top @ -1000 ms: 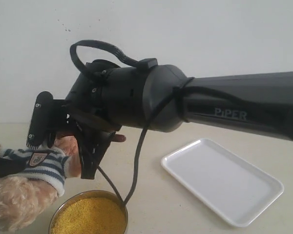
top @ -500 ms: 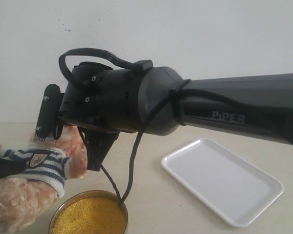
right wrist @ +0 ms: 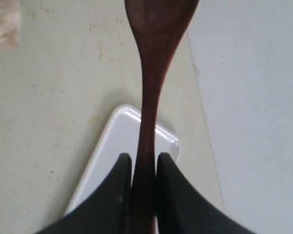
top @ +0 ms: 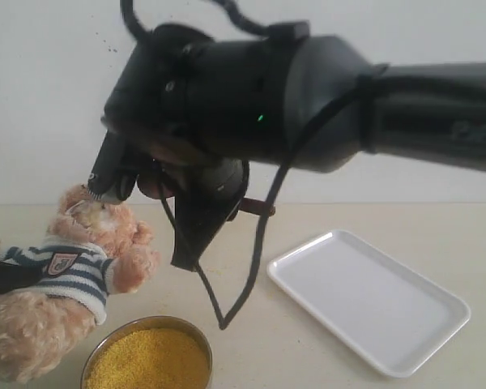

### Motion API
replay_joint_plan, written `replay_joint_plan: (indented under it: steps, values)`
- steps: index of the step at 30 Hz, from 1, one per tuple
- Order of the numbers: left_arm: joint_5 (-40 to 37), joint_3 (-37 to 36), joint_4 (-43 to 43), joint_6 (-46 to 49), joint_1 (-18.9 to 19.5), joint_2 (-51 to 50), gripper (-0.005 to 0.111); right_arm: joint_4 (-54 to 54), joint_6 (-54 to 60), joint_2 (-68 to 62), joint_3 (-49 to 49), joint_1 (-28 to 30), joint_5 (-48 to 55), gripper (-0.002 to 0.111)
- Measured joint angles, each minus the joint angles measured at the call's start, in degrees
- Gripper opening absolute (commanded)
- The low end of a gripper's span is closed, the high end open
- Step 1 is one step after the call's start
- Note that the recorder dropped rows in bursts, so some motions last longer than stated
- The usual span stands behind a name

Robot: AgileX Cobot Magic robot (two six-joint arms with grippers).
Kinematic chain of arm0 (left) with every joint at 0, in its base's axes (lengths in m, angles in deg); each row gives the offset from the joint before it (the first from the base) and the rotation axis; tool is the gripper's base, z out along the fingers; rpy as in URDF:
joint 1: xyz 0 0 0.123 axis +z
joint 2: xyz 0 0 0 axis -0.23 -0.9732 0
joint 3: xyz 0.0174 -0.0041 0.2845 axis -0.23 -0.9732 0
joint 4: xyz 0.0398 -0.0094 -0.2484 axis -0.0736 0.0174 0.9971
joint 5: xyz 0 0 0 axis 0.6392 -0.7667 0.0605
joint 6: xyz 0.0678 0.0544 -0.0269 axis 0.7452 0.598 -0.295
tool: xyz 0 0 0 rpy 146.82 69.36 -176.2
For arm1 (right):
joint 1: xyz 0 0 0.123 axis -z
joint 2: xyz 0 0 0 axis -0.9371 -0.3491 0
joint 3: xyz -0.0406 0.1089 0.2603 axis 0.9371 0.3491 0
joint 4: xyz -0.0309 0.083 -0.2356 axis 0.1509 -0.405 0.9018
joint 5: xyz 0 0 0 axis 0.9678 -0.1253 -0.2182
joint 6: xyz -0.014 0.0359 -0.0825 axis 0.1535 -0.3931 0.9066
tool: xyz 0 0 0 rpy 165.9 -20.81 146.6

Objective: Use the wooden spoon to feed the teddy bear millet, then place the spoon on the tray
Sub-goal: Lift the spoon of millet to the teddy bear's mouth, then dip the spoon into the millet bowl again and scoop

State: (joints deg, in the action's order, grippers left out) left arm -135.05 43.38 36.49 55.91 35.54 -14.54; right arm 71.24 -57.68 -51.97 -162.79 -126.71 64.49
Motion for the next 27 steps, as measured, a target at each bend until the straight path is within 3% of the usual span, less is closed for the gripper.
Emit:
replay_joint_plan:
  steps: [6, 10, 17, 27]
  values:
    - [0.0, 0.0, 0.4, 0.4, 0.0, 0.0, 0.004, -16.4, 12.3, 4.4, -0.1, 1.8, 5.2, 0.000]
    - [0.0, 0.0, 1.1, 0.4, 0.0, 0.0, 0.004, -25.1, 14.8, 4.4, 3.7, 3.0, 5.9, 0.000]
    - [0.2, 0.0, 3.3, 1.2, 0.0, 0.0, 0.004, -21.2, 11.1, -0.8, 10.3, -0.3, 5.8, 0.000]
    - [6.4, 0.0, 7.6, 4.6, 0.0, 0.0, 0.004, -20.8, 10.1, -5.7, 10.4, -2.3, 3.2, 0.000]
